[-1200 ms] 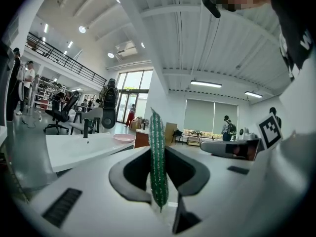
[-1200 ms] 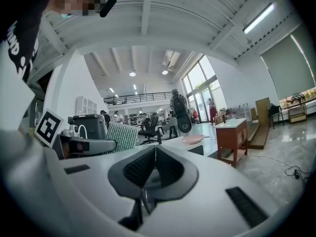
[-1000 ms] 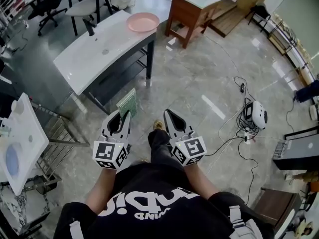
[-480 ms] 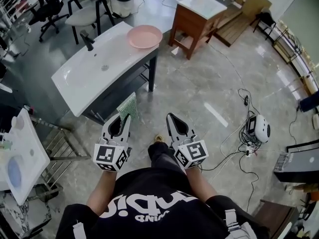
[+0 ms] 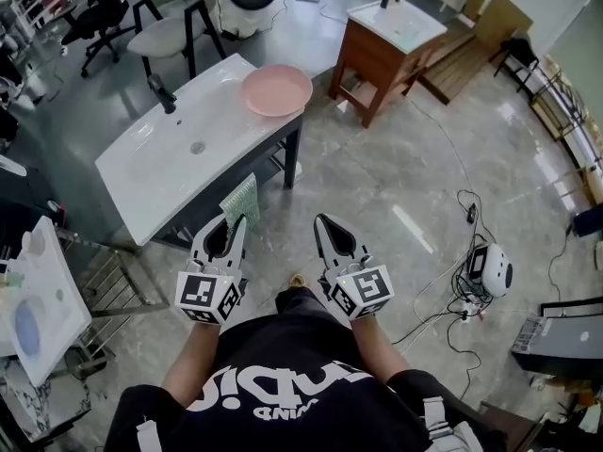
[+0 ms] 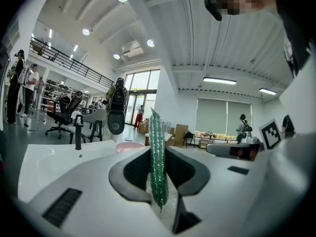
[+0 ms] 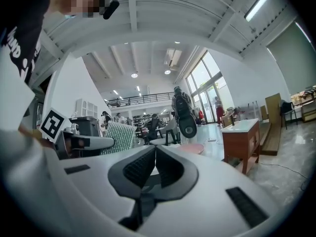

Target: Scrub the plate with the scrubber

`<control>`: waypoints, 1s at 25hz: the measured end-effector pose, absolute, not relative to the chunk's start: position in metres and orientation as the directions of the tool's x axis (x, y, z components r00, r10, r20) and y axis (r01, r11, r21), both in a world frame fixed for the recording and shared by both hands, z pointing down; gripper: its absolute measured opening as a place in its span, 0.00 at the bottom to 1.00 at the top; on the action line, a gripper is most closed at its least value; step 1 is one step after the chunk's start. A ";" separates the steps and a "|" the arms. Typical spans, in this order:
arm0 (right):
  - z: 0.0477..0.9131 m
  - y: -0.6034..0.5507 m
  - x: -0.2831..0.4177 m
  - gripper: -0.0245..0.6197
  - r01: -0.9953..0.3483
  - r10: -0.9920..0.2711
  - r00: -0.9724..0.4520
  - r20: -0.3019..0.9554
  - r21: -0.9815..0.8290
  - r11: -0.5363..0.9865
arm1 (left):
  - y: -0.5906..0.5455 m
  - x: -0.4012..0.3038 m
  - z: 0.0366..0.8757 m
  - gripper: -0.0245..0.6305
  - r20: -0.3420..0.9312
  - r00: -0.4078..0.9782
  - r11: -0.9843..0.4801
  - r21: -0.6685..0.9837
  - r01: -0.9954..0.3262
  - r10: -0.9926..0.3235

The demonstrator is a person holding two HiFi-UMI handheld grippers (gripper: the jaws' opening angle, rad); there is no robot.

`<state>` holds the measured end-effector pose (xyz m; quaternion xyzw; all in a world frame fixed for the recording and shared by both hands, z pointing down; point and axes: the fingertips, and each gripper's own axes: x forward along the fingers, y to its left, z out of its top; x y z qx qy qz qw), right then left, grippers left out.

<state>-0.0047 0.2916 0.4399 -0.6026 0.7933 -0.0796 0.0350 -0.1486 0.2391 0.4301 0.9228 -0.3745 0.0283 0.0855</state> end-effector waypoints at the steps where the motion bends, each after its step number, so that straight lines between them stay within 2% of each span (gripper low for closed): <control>1: 0.440 0.284 0.000 0.07 -0.948 -0.959 -0.280 0.040 -0.167 0.270 | 0.232 -0.144 0.430 0.17 0.116 0.713 -0.700 0.136 -0.701 -0.692; 11: 0.447 0.225 0.046 0.07 -0.928 -0.941 -0.337 0.043 -0.182 0.324 | 0.174 -0.098 0.428 0.17 0.102 0.669 -0.656 0.135 -0.743 -0.736; 25: 0.460 0.135 0.070 0.07 -0.922 -0.932 -0.359 0.058 -0.179 0.344 | 0.088 -0.080 0.437 0.17 0.099 0.650 -0.638 0.128 -0.759 -0.754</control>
